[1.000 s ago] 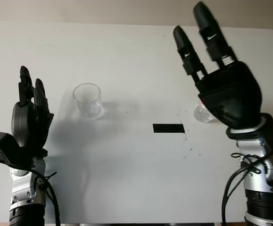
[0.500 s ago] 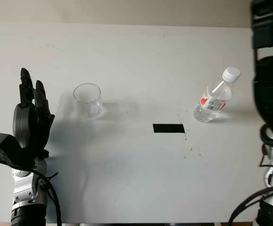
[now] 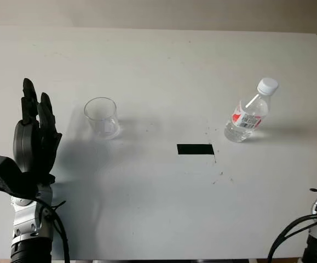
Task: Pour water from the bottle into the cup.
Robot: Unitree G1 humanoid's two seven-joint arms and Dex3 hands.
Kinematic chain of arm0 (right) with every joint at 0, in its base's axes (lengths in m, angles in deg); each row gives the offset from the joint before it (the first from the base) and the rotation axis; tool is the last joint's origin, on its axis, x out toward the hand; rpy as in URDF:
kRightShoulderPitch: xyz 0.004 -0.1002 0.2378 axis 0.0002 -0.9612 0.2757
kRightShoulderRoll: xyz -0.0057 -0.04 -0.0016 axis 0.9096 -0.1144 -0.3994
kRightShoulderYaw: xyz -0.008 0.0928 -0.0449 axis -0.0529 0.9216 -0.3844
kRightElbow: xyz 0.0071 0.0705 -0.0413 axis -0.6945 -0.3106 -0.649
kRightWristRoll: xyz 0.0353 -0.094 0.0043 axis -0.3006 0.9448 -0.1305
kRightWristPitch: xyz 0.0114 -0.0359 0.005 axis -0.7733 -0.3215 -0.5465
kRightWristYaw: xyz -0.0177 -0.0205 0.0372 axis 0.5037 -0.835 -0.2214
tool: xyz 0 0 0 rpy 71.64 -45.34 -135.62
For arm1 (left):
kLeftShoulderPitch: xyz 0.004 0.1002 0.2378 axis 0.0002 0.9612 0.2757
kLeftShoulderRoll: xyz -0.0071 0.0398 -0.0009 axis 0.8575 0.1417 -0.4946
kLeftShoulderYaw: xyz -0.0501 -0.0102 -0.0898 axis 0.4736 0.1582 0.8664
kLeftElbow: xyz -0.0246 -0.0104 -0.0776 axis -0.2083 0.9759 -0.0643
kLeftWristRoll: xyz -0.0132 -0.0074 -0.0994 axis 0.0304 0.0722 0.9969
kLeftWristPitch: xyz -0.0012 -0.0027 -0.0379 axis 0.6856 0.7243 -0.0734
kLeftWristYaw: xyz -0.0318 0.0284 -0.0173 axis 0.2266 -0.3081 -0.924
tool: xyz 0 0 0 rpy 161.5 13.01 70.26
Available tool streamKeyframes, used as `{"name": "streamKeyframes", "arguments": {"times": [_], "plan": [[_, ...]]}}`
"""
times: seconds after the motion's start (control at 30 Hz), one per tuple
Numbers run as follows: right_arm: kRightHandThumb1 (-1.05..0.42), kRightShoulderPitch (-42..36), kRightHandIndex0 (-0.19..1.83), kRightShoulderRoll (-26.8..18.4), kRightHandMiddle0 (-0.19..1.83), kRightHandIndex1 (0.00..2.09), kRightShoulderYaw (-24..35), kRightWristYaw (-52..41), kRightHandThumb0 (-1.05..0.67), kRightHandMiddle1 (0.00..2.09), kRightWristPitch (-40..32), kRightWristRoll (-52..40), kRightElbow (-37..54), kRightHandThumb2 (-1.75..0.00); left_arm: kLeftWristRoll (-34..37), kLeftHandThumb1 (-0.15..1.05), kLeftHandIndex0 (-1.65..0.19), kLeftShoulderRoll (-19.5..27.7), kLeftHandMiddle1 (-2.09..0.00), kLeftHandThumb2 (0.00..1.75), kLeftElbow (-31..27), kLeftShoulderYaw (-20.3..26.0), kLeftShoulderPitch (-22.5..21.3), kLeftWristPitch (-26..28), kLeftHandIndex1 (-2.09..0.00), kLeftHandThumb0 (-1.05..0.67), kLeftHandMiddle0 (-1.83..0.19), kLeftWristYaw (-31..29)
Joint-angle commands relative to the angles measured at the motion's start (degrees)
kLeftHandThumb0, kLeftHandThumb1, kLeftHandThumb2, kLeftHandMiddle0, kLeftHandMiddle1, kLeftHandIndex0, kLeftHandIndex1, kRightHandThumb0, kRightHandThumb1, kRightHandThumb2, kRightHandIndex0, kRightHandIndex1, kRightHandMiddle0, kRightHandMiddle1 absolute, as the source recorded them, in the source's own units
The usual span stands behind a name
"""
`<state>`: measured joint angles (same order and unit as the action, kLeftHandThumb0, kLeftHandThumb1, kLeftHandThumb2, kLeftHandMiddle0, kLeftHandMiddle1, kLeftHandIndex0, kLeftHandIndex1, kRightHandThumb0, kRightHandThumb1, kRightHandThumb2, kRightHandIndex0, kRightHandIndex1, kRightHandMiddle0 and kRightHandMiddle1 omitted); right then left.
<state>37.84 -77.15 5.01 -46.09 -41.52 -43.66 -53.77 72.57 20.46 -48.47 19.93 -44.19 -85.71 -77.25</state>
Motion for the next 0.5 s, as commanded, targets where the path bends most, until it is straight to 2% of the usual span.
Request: {"name": "streamKeyframes", "arguments": {"times": [0.0, 0.17, 0.27, 0.47], "plan": [[-0.99, -0.3, -0.19, 0.8, -0.12, 0.0, -0.6, 1.2, -0.82, 0.05, 3.6, 3.8, -1.4, -0.05, 0.2, 1.05, 0.19, 0.7, -0.05, 0.66, 0.0, 0.3, 0.2, 0.1, 0.0, -0.76, 0.17, -0.2], [-0.97, -0.9, -0.19, -1.0, -0.19, 0.0, -2.6, 4.1, -0.85, 0.0, 8.6, 14.0, -5.3, -0.05, -0.2, 1.05, 0.19, 1.0, -0.05, 0.63, -0.3, 0.3, 0.4, 0.4, 0.0, -0.78, 0.17, 0.2], [-0.96, -0.3, -0.19, -3.2, -0.19, 0.0, -4.2, 4.5, -0.91, 0.0, 8.8, 17.4, -9.1, -0.05, 0.0, 1.05, 0.19, 1.1, -0.06, 0.63, -0.3, 0.5, 0.6, 0.5, 0.0, -0.77, 0.16, 0.2], [-0.91, 2.8, -0.19, -3.8, -0.19, 0.0, -8.0, 7.2, -0.84, 0.0, 8.1, 21.1, -20.8, -0.04, 0.0, 1.05, 0.19, 1.4, -0.06, 0.64, -1.2, 0.9, 1.4, 1.0, -0.01, -0.77, 0.15, 0.4]]}}
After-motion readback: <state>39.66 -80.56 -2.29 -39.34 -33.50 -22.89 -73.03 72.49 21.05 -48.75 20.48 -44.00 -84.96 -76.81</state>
